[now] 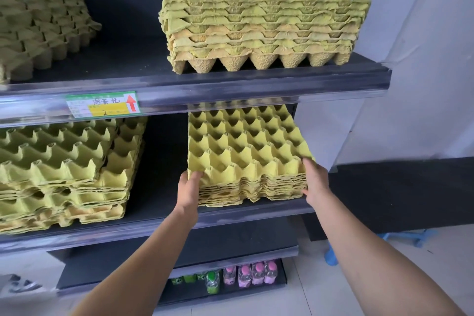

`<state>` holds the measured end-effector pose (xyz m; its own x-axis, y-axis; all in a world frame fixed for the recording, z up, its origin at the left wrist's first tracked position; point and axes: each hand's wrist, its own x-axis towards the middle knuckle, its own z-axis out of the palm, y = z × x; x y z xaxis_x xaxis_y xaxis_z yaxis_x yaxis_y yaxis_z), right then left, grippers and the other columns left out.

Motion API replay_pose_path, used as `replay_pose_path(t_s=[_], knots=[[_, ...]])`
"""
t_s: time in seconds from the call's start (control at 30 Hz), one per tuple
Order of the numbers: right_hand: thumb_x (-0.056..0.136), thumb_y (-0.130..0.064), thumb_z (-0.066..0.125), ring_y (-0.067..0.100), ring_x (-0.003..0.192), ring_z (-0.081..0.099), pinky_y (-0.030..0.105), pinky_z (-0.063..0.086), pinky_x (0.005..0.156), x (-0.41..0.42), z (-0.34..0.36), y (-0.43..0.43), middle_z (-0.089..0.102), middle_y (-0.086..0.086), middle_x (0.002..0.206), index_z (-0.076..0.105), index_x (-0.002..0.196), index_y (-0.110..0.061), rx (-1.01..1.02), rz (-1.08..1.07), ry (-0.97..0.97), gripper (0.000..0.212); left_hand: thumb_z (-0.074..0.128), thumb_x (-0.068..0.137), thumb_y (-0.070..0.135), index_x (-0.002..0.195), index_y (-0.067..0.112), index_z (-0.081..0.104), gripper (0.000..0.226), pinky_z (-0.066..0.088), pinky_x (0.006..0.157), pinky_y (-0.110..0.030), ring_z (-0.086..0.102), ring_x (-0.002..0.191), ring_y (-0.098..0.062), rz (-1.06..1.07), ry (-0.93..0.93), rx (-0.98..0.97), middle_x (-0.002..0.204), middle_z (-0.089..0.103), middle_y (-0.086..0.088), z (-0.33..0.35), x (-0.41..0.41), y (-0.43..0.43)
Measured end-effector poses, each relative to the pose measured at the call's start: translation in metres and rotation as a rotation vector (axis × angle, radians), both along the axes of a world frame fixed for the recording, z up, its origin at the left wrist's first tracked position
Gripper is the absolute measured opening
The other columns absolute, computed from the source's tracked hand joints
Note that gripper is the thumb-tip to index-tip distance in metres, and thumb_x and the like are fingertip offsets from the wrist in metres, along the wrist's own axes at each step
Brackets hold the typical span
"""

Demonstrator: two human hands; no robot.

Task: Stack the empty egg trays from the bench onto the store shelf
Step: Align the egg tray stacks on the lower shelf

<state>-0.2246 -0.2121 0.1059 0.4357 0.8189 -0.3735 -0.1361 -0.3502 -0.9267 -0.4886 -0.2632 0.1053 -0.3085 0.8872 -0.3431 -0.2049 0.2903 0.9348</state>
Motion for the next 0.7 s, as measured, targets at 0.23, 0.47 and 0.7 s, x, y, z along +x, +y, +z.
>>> replay_pose_path(t_s=[0.23, 0.47, 0.7], knots=[[0.08, -0.074, 0.043, 0.031, 0.128, 0.038, 0.054, 0.027, 0.109, 0.005, -0.005, -0.01, 0.047, 0.004, 0.135, 0.043, 0.136, -0.02, -0.049, 0.079, -0.033, 0.078, 0.046, 0.092, 0.036, 0.122, 0.015, 0.048, 0.036, 0.033, 0.104, -0.05, 0.041, 0.127, -0.038, 0.031, 0.09, -0.046, 0.129, 0.051, -0.018, 0.0, 0.015, -0.006], [0.084, -0.067, 0.045, 0.033, 0.137, 0.031, 0.051, 0.032, 0.108, -0.027, -0.019, -0.065, 0.025, 0.008, 0.154, 0.015, 0.151, -0.018, -0.121, 0.007, 0.114, 0.088, 0.05, 0.09, 0.05, 0.13, 0.017, 0.041, 0.052, 0.037, 0.102, -0.051, 0.048, 0.12, -0.033, 0.043, 0.078, -0.016, 0.129, 0.054, -0.009, -0.001, 0.049, -0.036], [0.074, -0.067, 0.062, 0.028, 0.103, 0.054, 0.05, 0.05, 0.081, -0.082, 0.003, -0.089, 0.041, 0.004, 0.138, 0.022, 0.145, -0.032, -0.184, 0.205, 0.421, 0.089, 0.041, 0.09, 0.058, 0.132, 0.02, 0.041, 0.056, 0.046, 0.084, -0.034, 0.057, 0.106, -0.021, -0.143, 0.046, 0.033, 0.123, 0.059, -0.005, 0.009, 0.066, -0.067]])
